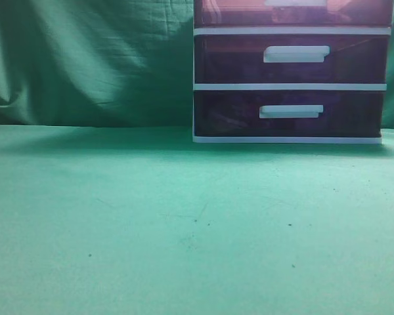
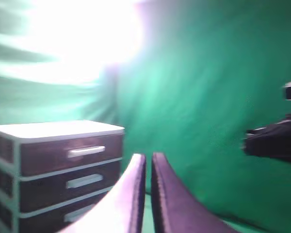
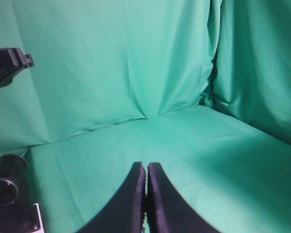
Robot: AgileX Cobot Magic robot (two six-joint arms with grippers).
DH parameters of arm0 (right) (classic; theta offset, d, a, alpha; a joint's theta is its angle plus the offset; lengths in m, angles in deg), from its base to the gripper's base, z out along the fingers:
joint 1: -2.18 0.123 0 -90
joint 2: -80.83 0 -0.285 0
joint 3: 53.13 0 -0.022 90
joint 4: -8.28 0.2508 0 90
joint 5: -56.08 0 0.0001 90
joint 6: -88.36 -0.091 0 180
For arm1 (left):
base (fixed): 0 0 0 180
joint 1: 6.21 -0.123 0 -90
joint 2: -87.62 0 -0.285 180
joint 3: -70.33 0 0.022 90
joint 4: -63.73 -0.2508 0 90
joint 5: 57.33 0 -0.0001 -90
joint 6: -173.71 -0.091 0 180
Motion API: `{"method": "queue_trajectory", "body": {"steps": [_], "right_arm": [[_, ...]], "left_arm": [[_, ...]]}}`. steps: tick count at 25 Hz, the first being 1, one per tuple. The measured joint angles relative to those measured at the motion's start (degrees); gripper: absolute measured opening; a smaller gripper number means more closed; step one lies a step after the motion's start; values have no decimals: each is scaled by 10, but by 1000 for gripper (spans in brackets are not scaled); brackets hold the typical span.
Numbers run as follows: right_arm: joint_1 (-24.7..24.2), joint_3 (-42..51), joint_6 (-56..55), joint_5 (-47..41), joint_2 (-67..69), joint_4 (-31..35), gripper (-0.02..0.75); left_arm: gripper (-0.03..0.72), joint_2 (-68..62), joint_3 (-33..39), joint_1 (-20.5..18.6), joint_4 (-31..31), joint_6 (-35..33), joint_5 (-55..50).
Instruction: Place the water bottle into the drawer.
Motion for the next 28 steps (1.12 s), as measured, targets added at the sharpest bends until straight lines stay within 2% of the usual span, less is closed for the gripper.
{"method": "queue_trajectory", "body": {"steps": [7, 15, 20, 28], "right_arm": [[0, 7, 0, 6, -20, 0, 0], [0, 103, 39, 7, -26, 0, 0], [0, 135, 71, -44, -26, 0, 0], [6, 138, 75, -51, -26, 0, 0]], "left_arm": [[0, 34, 101, 0, 0, 0, -104], [0, 34, 204, 0, 0, 0, -223], [0, 34, 215, 0, 0, 0, -232], [0, 34, 215, 0, 0, 0, -234]]}}
